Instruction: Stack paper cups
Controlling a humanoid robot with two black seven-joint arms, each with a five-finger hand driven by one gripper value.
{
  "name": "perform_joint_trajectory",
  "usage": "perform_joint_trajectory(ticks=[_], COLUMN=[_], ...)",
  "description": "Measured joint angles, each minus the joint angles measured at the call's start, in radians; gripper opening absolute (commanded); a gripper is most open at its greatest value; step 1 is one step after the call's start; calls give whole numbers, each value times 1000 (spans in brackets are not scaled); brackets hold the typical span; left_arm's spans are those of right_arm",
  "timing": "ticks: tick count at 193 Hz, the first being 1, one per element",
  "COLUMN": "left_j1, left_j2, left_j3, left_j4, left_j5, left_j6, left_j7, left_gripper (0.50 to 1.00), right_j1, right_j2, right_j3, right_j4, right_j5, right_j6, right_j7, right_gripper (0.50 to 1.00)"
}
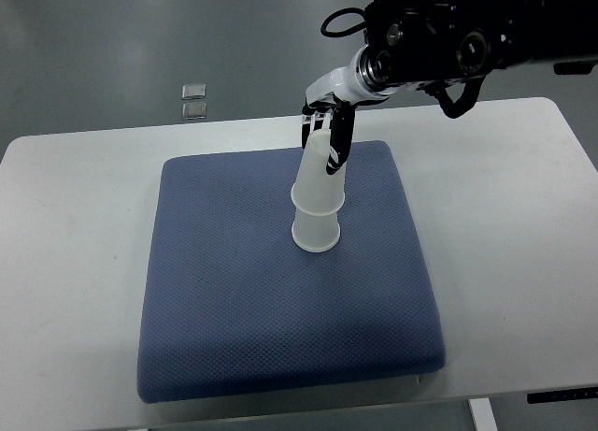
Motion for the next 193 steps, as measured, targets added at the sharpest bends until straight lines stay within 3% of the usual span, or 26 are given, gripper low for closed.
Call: perform_joint_trajectory(ticks=[193], left_j1=[1], left_j2=[0], left_j3=[1], left_j4=[-1], left_j5=[0], left_j6=[0], left_j7=[1], left_gripper=[1000], right_j1=[-158], right_j2=[0], right_j3=[3], right_j4=[-10], right_j5=[0], right_j6=[-139], right_j7=[4], right_gripper=[825])
